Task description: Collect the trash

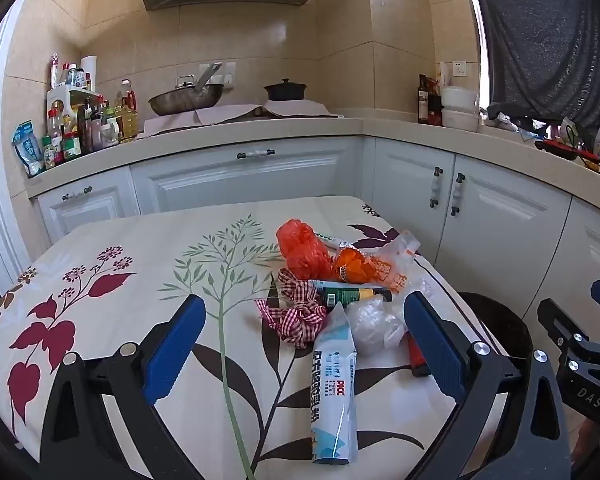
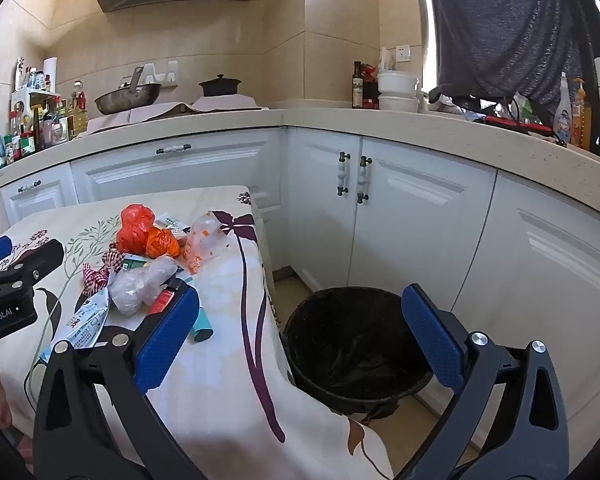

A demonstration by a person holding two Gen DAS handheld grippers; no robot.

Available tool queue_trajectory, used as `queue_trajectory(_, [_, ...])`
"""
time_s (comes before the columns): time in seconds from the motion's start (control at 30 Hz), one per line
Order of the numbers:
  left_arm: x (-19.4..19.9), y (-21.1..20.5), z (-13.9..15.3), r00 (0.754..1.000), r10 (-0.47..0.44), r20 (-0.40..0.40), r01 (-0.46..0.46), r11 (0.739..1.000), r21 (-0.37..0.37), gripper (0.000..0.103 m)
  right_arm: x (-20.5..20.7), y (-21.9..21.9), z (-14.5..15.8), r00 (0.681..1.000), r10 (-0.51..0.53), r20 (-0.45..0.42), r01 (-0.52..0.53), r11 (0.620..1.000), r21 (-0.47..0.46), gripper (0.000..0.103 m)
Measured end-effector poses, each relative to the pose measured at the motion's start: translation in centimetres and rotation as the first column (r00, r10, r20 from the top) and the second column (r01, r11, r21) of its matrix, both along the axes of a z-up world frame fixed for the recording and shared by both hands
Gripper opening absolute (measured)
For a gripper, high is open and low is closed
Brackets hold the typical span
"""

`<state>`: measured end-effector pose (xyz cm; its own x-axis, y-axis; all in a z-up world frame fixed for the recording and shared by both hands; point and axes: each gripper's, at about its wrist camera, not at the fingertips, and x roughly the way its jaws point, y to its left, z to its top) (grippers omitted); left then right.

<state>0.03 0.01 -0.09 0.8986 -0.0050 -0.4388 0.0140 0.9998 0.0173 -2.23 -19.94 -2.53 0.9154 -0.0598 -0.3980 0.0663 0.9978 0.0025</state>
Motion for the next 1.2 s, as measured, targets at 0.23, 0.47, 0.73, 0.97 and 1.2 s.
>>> queue_trajectory(0.23, [0.2,-0.6,0.2,1.000,0.000,-0.013,0.000,1.000,0.017,0.097,0.0,-0.2,-0.2,1.000,-0.003,0.003,0.003,1.000,-0.006,0.099])
queue_trajectory(0.47, [-0.2,-0.3,-0.1,1.000,0.001,-0.003,-0.001,1.000,0.011,0.097,-0.3,-0.1,0.0,1.000,-0.008,0.006,0.008,1.000,-0.004,0.099])
queue_trajectory(0.73, [-0.2,-0.3,0.0,1.000,0.002,-0.005,-0.002,1.000,0.009,0.097,-0.3,-0.8,0.3,1.000,-0.009,0.002,0.009,1.000,0.005,0.099])
queue_trajectory(0.97, [-0.1,-0.2,0.1,1.000,0.000,-0.010,0.000,1.000,0.009,0.097,-0.2,-0.7,0.2,1.000,-0.011,0.001,0.011,1.000,0.004,0.099])
queue_trajectory(1.2, [-0.1,-0.2,0.1,1.000,0.001,-0.012,-0.001,1.000,0.012,0.097,-0.2,-0.9,0.2,1.000,-0.012,0.000,0.012,1.000,0.005,0.099])
